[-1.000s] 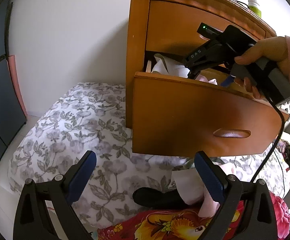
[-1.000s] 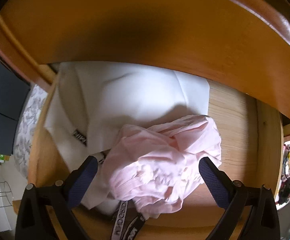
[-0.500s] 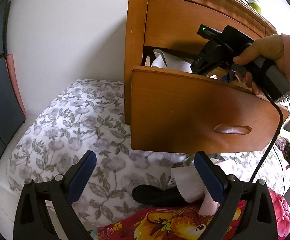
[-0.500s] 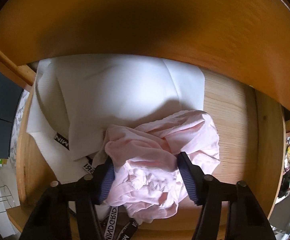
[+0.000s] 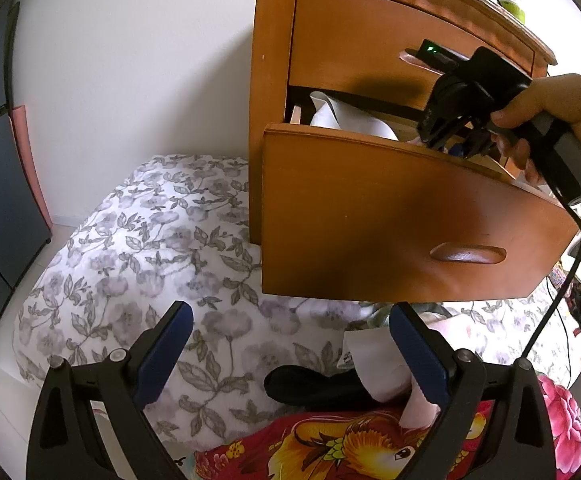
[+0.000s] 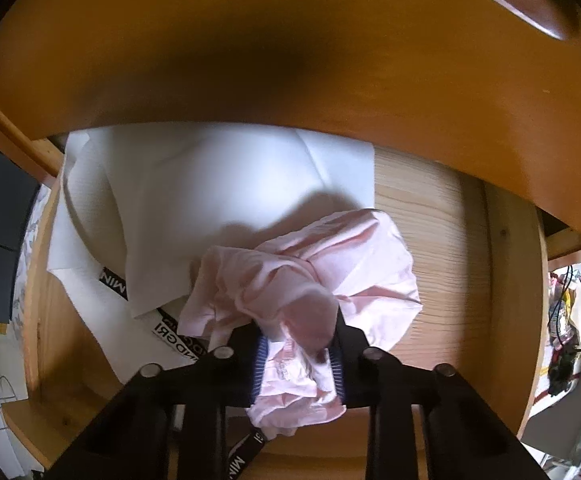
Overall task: Take underwear out of drawer
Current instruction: 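Close the right gripper on the crumpled pink garment, then lift the pink garment out of the drawer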
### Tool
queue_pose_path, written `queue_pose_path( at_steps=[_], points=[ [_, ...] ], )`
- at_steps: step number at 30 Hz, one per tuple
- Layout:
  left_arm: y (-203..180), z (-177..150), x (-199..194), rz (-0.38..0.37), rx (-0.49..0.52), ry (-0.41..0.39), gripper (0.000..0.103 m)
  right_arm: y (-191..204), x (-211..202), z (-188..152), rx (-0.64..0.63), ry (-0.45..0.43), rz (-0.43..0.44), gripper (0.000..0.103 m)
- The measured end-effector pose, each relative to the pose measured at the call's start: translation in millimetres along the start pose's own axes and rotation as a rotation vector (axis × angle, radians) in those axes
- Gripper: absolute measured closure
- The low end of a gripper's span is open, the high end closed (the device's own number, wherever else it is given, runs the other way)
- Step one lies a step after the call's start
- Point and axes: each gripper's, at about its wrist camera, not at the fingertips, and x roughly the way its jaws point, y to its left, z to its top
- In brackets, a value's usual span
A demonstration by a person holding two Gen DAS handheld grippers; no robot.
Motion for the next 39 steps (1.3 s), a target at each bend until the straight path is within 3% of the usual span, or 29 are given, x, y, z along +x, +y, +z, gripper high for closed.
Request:
queue_pose_path(
  at_steps=[4,18,39],
  points=[
    [2.1,-0.6,2.0,0.001,-0.012,0.012,0.004,-5.2,-9.5,-5.1,0.016,-0.019,0.003,0.086],
    [-1.0,-2.2,2.5,0.037,0.003,0.018,0.004,-51.0,-60.5,-32.9,0.066,-0.113,-0.004,0.087],
    [-3.6,-4.0,1.4,0.1,0.013,0.016,0.004,-75.2,-198.2,-74.7,0.02,-0.371,0.053,0.088]
  ],
)
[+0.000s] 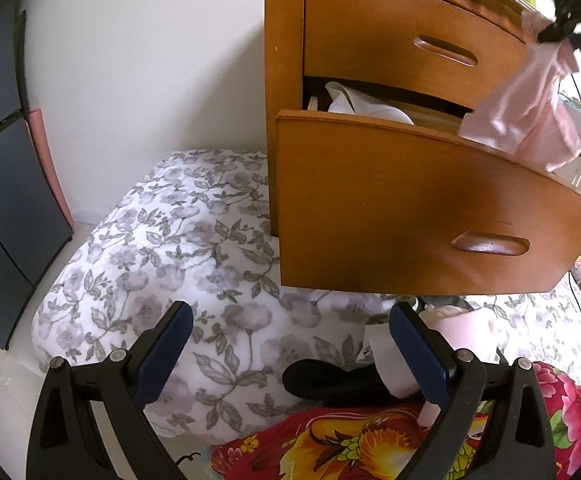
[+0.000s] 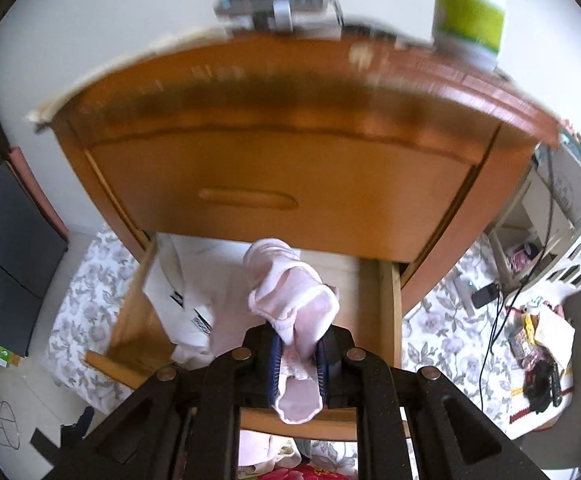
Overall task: Take underwear out of drawer
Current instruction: 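Lift the pink garment out of the drawer, then carry the pink garment down over the garment pile on the red cushion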
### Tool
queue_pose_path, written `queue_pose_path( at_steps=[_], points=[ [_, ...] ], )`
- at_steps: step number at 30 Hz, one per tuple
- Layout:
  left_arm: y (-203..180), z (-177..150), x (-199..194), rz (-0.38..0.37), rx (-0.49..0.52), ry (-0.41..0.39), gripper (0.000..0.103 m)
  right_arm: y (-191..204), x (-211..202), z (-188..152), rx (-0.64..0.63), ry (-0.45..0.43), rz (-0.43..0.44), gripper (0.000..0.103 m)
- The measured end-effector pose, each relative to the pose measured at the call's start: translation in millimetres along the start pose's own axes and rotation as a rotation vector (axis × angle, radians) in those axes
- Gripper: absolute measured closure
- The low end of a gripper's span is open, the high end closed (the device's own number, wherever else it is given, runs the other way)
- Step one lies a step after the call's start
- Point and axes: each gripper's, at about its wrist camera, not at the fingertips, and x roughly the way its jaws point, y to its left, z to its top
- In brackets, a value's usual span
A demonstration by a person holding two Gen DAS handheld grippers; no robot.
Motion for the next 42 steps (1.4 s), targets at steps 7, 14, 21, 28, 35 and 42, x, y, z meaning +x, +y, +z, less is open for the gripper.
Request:
queue_pose_path(
  at_steps=[7,14,21,28,35,42],
  points=[
    [-3.0,-0.2,-1.5,0.025,0.017,-0.009,0.004,0.3,-64.0,1.5,-0.007,-0.115,0.045,0.088],
    [-5.2,-0.6,-3.8,0.044,0.028,-0.017,0.004,5.3,-126.4,-6.5,-0.043,-0.223,0.086,0.088],
    [-7.0,-1.0,-4.8,0.053,0.034,-0.022,0.004,9.3,-179.7,-23.2,-0.086,-0.317,0.132,0.088],
    [-7.4,-1.5,-6.3,0.058,0.037,-0.026,0.004,16.5,-211.3,-46.9,-0.138,-0.364,0.153,0.088],
    [-8.4,-1.8,-6.6,0.066,0.043,-0.029,0.004,22.1,-210.0,-67.9,-0.176,-0.337,0.144,0.088],
    [-8.3,-2.2,-6.1,0.064,0.041,-0.029,0.004,25.8,-163.8,-88.5,-0.181,-0.219,0.127,0.088]
  ],
)
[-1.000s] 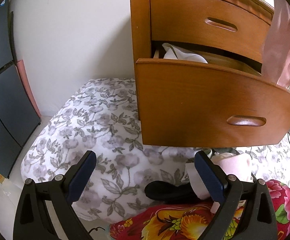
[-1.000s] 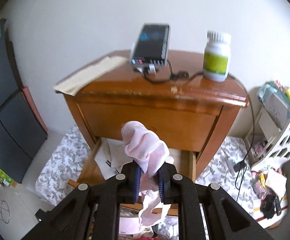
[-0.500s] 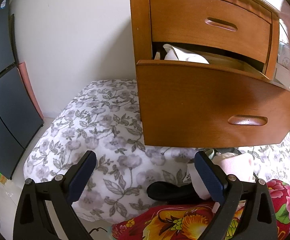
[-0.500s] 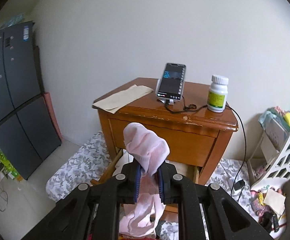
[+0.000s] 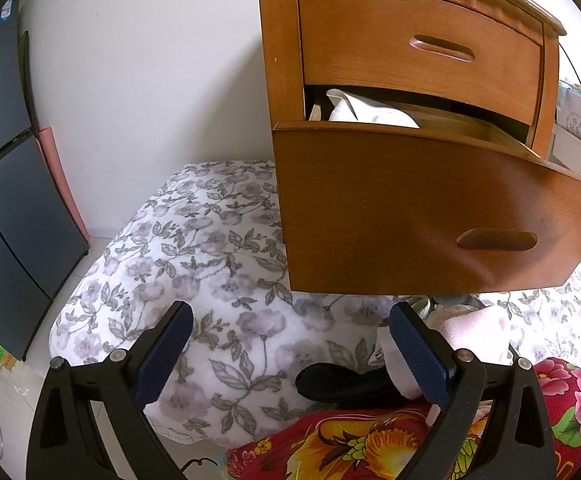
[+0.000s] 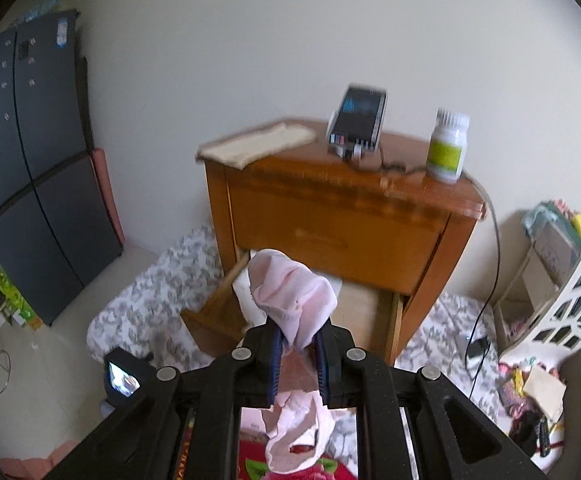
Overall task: Take underwear out of drawer
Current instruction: 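Carry the pink garment down over the garment pile on the red cushion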
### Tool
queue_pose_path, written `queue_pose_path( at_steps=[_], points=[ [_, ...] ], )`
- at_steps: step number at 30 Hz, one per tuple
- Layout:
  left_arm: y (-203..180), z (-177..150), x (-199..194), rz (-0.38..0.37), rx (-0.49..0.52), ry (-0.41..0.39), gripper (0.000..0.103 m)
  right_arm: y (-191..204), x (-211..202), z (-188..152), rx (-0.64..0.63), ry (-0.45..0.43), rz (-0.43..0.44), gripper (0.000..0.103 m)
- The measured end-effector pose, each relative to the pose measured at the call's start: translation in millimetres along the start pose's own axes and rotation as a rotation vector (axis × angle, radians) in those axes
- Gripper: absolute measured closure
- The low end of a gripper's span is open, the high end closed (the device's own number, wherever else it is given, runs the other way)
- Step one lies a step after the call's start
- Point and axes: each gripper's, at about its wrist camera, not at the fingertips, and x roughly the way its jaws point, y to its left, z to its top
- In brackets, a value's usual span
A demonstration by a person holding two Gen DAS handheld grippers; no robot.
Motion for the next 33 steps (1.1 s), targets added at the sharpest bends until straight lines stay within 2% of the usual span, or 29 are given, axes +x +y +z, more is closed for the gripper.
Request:
queue_pose_path(
  at_steps=[8,17,25,33],
  points=[
    [1.3,0.1,0.6,-0.007,-0.004,0.004,0.004,14.0,85.7,-44.6,-0.012,0.169,0.0,0.088],
    [3.3,-0.1,1.5,-0.018,-0.011,0.007,0.004,28.3,167.8,-86.6,0.059,0.29,0.063,0.088],
    [4.0,-0.3,2.2,-0.026,-0.016,0.009,0.004,29.9,217.8,-130.6,0.136,0.396,0.09,0.088],
    [3.2,-0.7,2.7,-0.023,-0.012,0.009,0.004,17.8,250.5,-174.5,0.218,0.487,0.076,0.088]
  ],
)
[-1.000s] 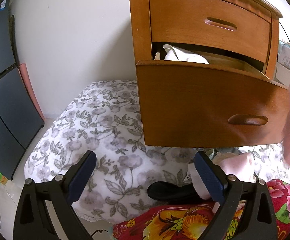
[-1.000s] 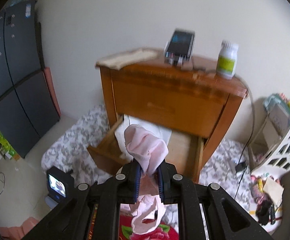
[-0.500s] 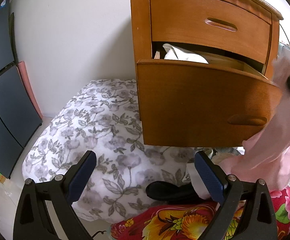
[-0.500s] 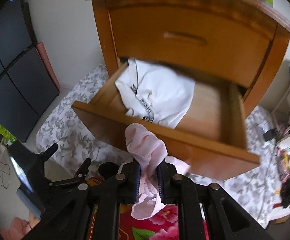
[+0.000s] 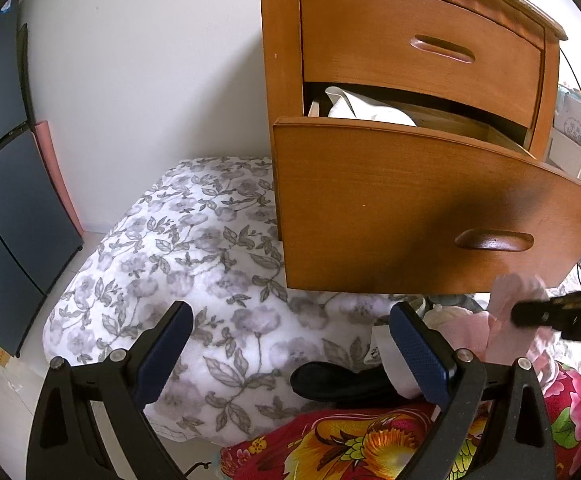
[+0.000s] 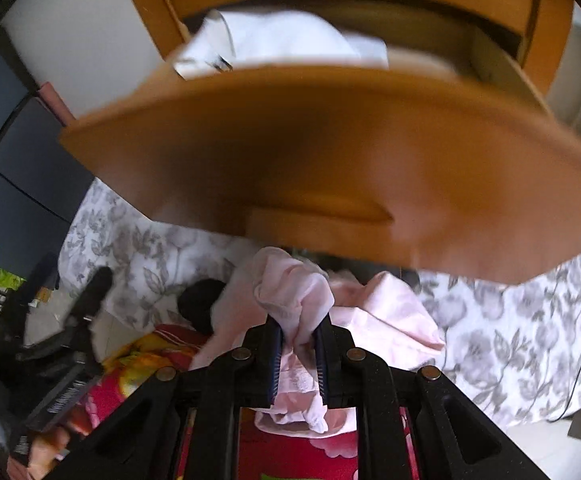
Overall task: Take underwear out of drawer
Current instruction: 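Carry the pink garment down over the garment pile on the red cushion, then open the right gripper to drop the pink garment on the pile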
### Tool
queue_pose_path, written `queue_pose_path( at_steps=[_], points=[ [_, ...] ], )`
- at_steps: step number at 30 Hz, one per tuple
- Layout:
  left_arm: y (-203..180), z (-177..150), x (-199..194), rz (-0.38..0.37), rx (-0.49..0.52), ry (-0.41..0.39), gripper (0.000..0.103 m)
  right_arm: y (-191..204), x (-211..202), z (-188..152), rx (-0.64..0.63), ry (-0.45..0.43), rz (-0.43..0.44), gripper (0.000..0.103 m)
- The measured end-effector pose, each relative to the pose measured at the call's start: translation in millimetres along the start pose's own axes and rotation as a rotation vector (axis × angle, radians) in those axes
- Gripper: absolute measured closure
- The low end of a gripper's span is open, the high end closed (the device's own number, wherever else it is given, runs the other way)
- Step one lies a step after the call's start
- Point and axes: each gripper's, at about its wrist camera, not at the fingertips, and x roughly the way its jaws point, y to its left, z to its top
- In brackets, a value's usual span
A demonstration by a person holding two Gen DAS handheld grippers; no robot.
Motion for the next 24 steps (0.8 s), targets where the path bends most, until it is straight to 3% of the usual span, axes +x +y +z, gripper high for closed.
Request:
queue_pose_path(
  at_steps=[9,15,19,24],
  points=[
    [-0.6,-0.4,0.3,0.0,0.0,0.0,0.004,0.4,28.0,-14.0,-0.011,0.047,-0.038,0.087],
    [-0.5,-0.6,0.4,0.001,0.002,0.0,0.004,6.7,15.8,-11.0,-0.034,0.018,-0.043,0.083],
    [-0.4,-0.7,0.5,0.0,0.001,0.001,0.004,7.1,-3.9,-11.8,-0.029,-0.038,-0.047,0.057],
    [-0.8,-0.8,0.3,0.001,0.003,0.001,0.004,3.5,-26.1,-18.1,-0.003,-0.102,-0.051,0.043]
  ],
)
